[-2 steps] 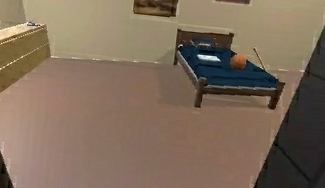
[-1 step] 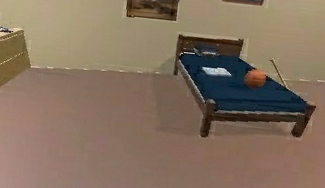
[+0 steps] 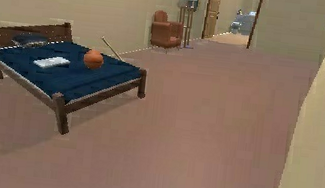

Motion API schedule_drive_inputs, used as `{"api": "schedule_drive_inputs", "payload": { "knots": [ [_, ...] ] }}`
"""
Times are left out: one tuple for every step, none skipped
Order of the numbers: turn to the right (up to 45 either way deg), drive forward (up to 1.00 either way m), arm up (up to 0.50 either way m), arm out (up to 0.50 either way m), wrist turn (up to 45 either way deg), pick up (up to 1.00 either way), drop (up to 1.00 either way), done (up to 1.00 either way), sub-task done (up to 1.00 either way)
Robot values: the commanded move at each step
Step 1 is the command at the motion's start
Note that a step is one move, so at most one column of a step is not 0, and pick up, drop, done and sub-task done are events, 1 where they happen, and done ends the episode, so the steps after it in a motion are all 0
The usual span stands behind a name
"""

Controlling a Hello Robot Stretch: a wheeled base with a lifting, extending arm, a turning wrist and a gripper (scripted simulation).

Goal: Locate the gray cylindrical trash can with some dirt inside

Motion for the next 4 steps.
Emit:
{"api": "schedule_drive_inputs", "payload": {
  "knots": [
    [3.0,0.00,0.00,0.00,0.0,0.00,0.00,0.00,0.00],
    [0.0,0.45,0.00,0.00,0.0,0.00,0.00,0.00,0.00],
    [12.0,0.00,0.00,0.00,0.0,0.00,0.00,0.00,0.00],
    [0.0,1.00,0.00,0.00,0.0,0.00,0.00,0.00,0.00]
  ]
}}
